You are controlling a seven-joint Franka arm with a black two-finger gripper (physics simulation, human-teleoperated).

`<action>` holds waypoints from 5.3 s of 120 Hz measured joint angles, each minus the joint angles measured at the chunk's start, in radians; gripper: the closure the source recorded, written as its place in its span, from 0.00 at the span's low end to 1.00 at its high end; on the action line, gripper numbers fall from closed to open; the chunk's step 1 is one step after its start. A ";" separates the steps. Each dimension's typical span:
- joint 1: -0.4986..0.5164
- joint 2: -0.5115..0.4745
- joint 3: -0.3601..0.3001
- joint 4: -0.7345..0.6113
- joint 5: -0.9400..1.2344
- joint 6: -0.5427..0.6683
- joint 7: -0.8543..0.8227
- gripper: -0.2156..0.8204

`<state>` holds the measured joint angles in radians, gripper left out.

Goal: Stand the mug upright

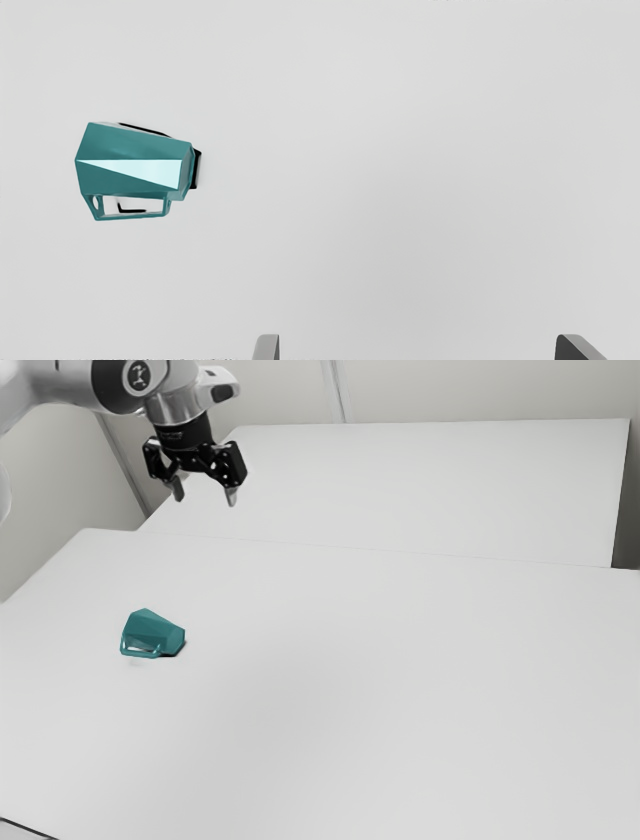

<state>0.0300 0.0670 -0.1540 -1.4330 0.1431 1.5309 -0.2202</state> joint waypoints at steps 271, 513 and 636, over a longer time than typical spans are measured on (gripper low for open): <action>0.730 0.293 0.003 -0.269 -0.608 0.366 0.871 0.21; 0.811 0.606 -0.012 -0.043 -0.807 0.105 1.245 0.72; 0.741 0.351 -0.037 -0.197 -0.731 0.198 1.280 0.97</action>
<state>0.7707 0.4177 -0.1910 -1.6303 -0.5874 1.7291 1.0594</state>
